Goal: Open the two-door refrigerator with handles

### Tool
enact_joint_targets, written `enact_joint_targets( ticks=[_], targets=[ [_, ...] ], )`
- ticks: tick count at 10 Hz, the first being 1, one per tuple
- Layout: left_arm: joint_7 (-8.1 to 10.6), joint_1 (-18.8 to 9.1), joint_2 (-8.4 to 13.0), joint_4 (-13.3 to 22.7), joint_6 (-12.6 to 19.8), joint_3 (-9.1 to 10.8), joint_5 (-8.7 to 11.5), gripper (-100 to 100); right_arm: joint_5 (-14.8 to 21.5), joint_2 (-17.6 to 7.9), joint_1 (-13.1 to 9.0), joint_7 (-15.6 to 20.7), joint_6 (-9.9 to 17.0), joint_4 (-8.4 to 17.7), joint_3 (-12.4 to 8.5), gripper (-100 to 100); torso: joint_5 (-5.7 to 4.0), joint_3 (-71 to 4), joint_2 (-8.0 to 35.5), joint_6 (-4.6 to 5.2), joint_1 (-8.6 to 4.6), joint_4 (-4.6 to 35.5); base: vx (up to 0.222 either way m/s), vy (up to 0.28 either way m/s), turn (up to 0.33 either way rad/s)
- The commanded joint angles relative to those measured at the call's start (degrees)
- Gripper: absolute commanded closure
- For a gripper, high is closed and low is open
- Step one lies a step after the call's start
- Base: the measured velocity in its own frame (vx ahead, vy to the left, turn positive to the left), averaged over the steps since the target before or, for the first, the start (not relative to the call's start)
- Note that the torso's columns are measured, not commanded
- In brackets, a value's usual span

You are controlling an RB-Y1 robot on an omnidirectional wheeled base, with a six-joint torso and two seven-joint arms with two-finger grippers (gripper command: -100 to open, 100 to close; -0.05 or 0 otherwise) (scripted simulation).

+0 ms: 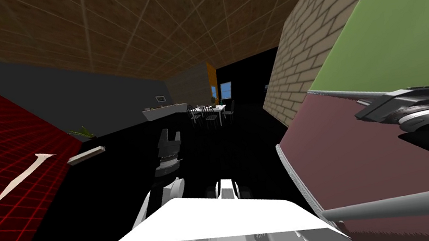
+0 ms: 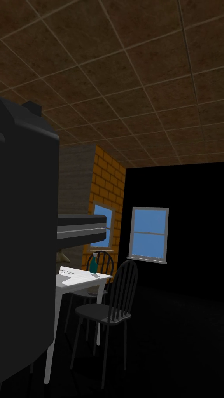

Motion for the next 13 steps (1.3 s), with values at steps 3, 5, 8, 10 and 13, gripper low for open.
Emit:
enact_joint_targets(
  ticks=[3, 5, 8, 10, 13],
  targets=[
    [0.0, 0.0, 0.0, 0.0, 0.0, 0.0, 0.0, 0, 3.0, 0.5, 7.1, -3.8, 7.9, -6.3, -4.5, 100, 0.13, -0.2, -0.2, 0.01, 0.36, -0.1, 0.056, 0.061, 0.127],
    [0.0, 0.0, 0.0, 0.0, 0.0, 0.0, 0.0, 0, 3.2, 0.5, 7.0, -3.7, 8.6, -6.1, -4.0, 100, 0.0, 0.0, 0.1, 0.0, 0.02, 0.0, 0.005, 0.012, -0.012],
    [0.0, 0.0, 0.0, 0.0, 0.0, 0.01, 0.0, 0, 3.0, 0.6, 6.2, -5.2, 7.9, -7.4, -4.0, -100, -0.09, 0.2, 0.3, 0.01, -0.23, 0.1, -0.12, -0.13, 0.015],
    [0.0, 0.0, 0.0, 0.0, 0.0, 0.01, 0.0, 0, 2.8, 0.7, 5.6, -6.0, 7.2, -8.0, -4.0, -100, 0.04, 0.0, 0.0, 0.0, 0.08, 0.0, -0.162, -0.177, 0.009],
    [0.0, 0.0, 0.0, 0.0, 0.0, 0.01, 0.0, 0, 2.6, 0.8, 4.7, -7.3, 6.1, -9.0, -3.9, -100, 0.08, -0.1, -0.2, -0.02, 0.26, 0.0, -0.156, -0.157, 0.014]
  ],
)
